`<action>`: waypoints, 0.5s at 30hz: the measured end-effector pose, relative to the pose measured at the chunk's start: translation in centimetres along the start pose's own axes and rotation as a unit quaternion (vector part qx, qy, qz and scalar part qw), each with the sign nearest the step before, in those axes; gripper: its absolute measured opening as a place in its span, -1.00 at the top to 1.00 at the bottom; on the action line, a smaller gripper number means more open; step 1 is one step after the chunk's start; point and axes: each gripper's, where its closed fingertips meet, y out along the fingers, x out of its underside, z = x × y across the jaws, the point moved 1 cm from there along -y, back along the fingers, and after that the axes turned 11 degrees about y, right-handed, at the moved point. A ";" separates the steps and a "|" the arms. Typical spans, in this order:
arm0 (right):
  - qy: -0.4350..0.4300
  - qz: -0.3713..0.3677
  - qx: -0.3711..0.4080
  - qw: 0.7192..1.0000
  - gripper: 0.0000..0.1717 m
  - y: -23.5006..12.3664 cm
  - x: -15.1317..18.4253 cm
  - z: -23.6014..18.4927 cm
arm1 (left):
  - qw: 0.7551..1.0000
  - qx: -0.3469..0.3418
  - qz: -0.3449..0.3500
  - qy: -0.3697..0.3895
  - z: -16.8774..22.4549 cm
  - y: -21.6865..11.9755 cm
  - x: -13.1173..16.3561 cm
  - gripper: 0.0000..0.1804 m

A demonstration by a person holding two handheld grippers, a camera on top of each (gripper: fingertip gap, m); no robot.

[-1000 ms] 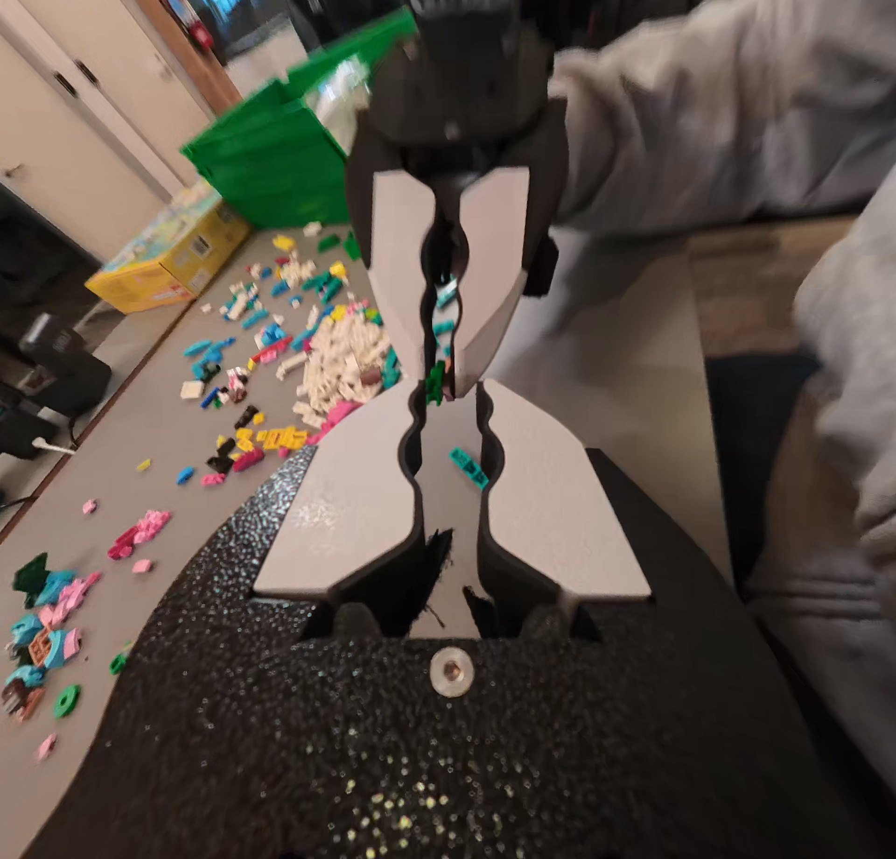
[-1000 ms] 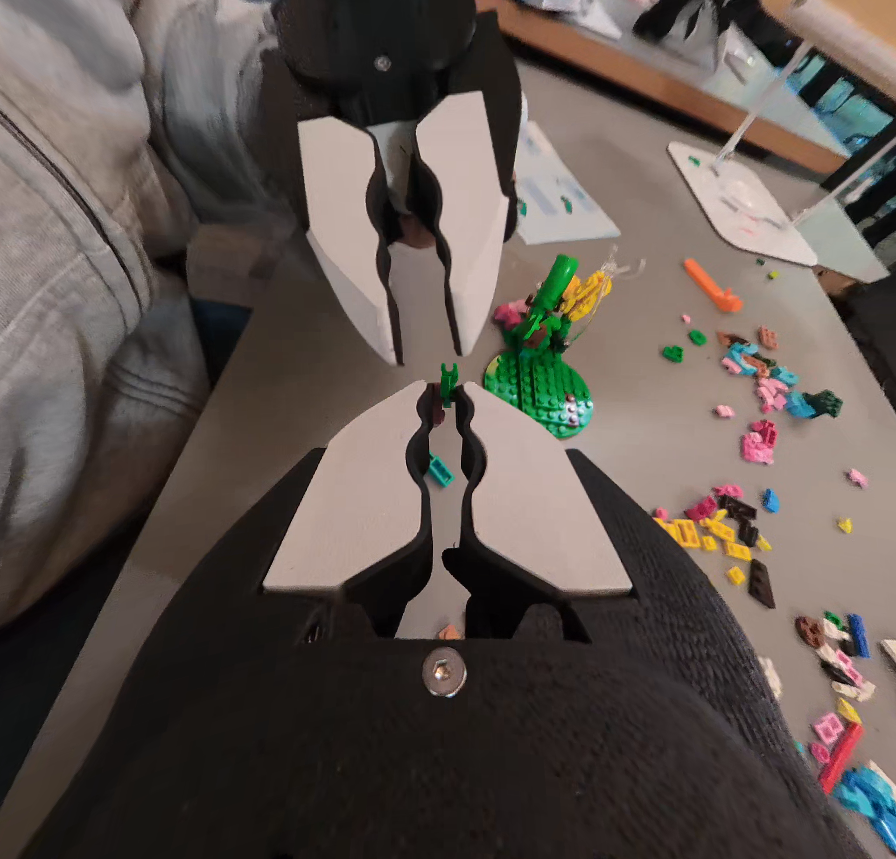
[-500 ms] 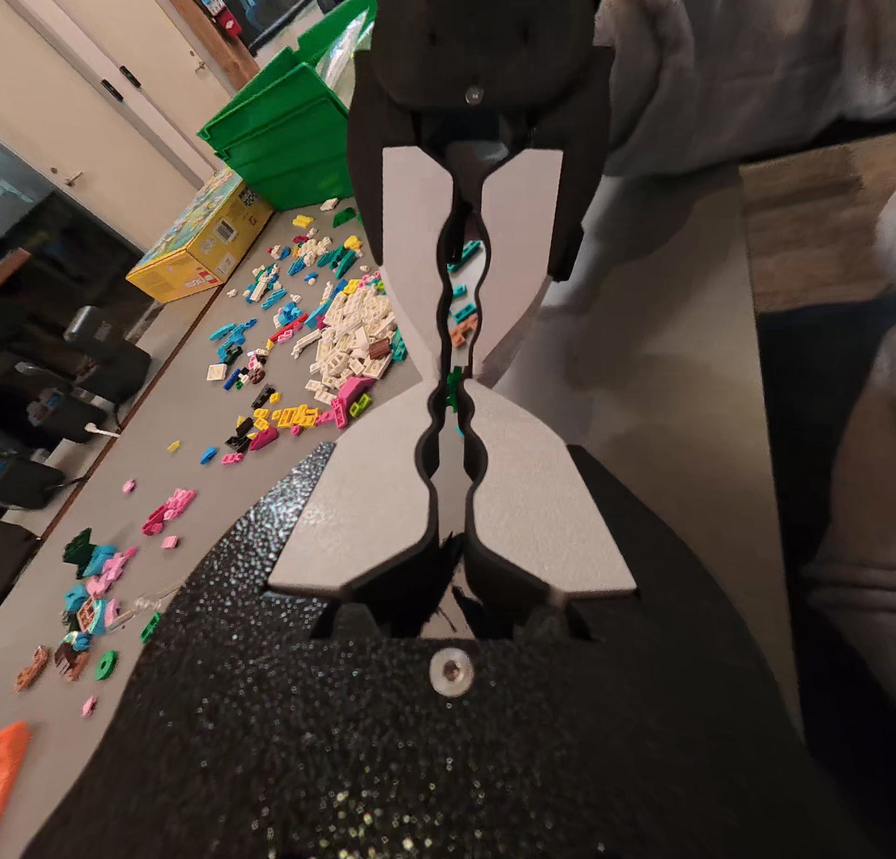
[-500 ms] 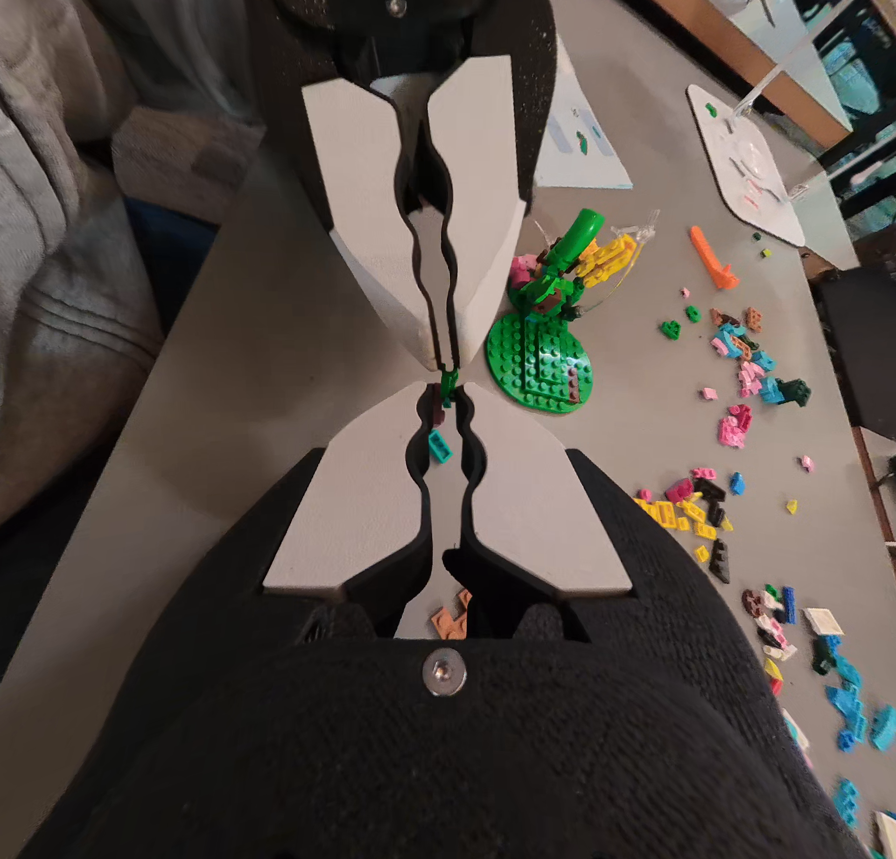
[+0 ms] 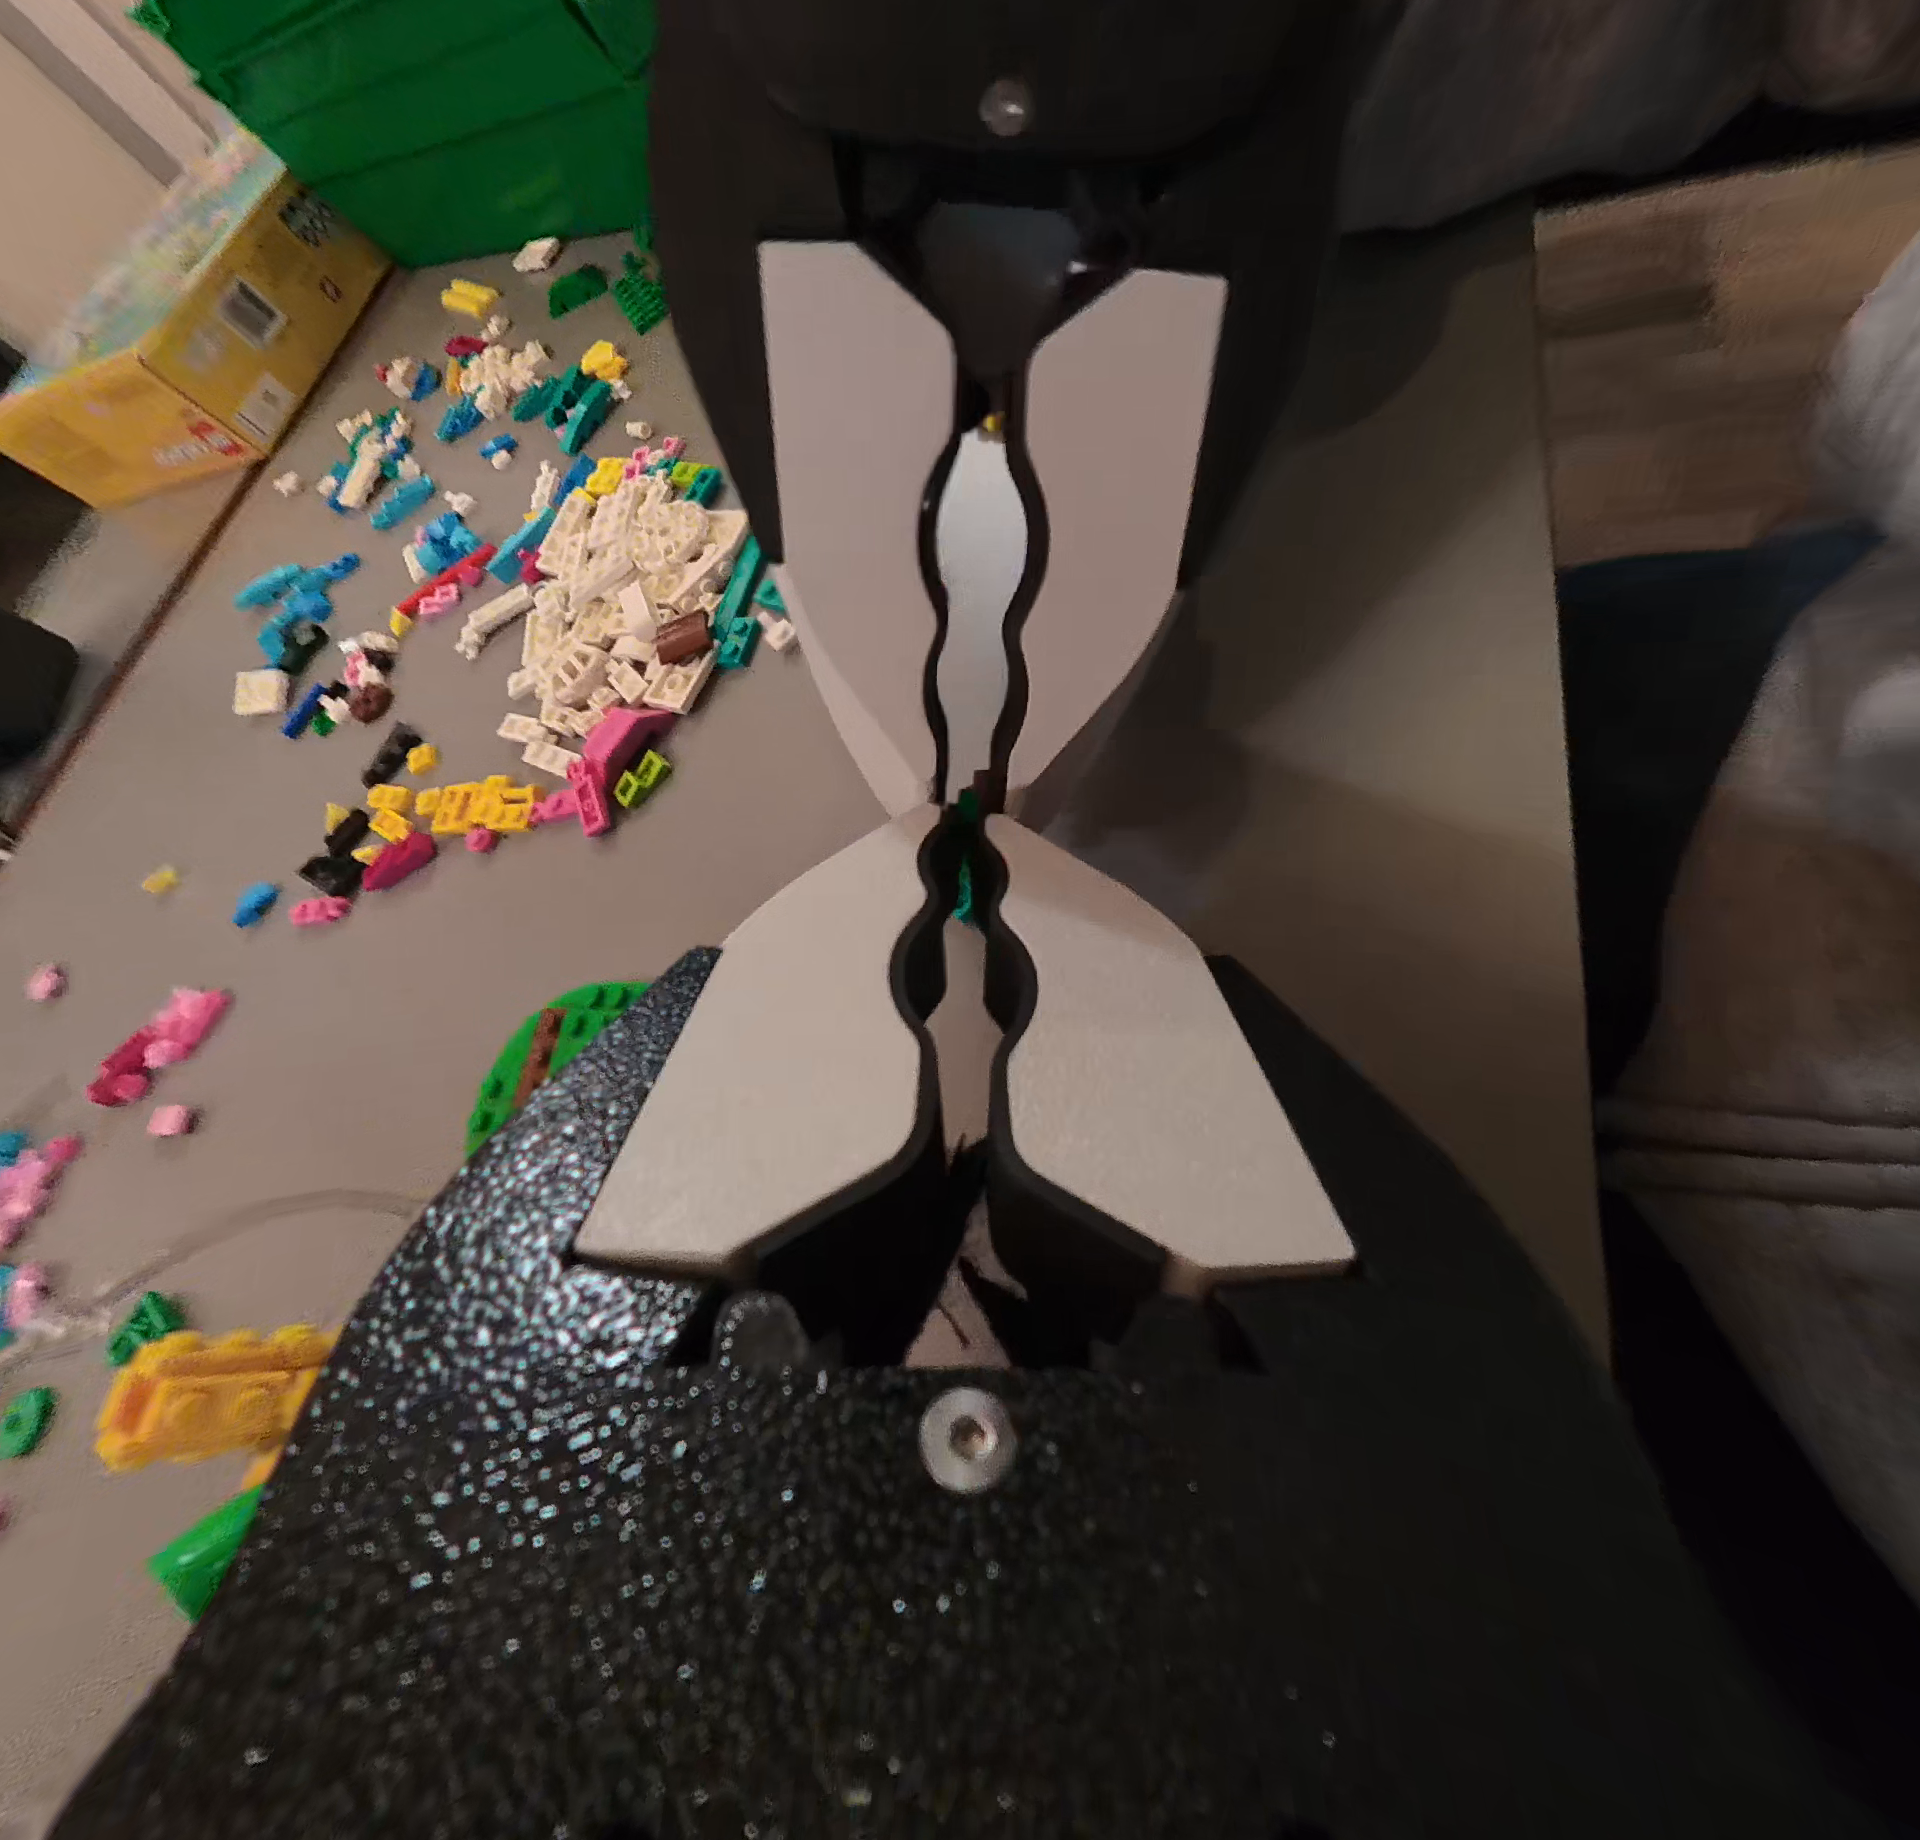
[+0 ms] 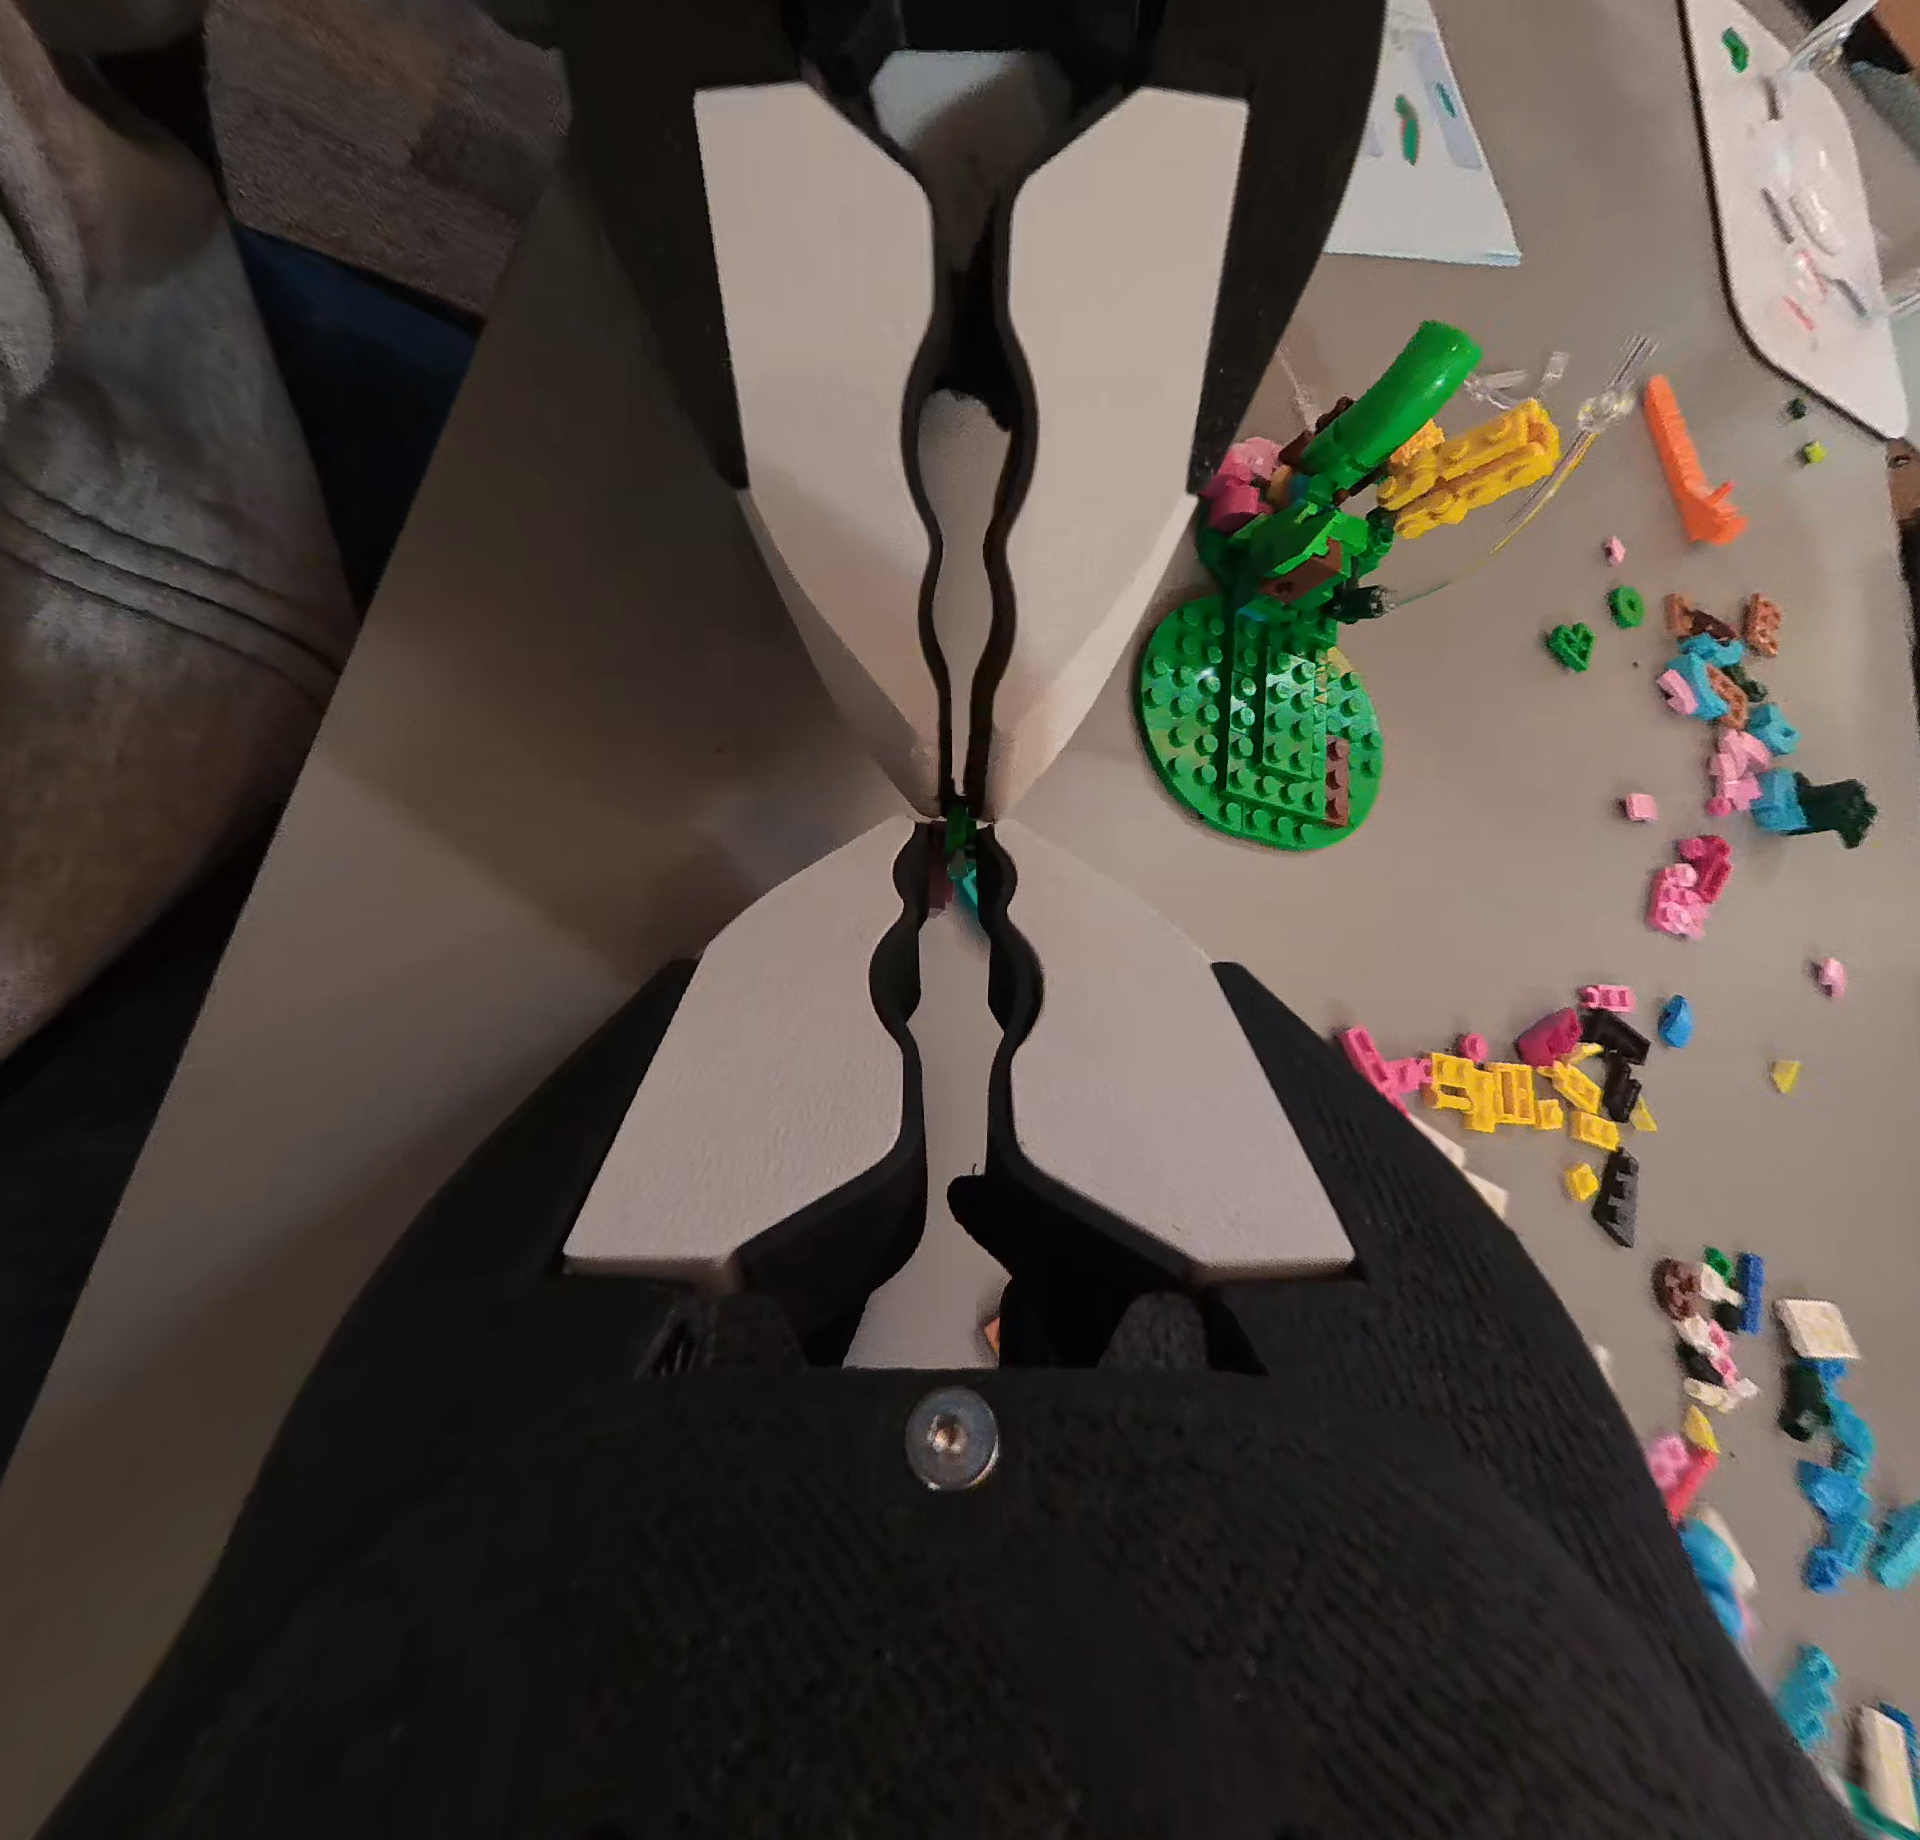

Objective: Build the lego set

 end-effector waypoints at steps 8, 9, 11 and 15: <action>-0.098 -0.009 0.089 0.991 0.92 0.0 -0.2 0.9 | 0.996 0.006 0.010 -0.093 -0.6 0.0 0.3 0.98; -0.115 -0.010 0.101 0.988 0.92 0.1 -0.2 1.0 | 0.995 0.009 0.012 -0.103 -0.6 0.0 0.3 0.98; -0.136 -0.008 0.115 0.984 0.92 0.1 -0.3 1.1 | 0.993 0.014 0.018 -0.119 -0.7 -0.1 0.4 0.98; -0.133 -0.007 0.112 0.985 0.92 0.3 -0.1 1.0 | 0.992 0.016 0.015 -0.125 -0.6 0.0 0.6 1.00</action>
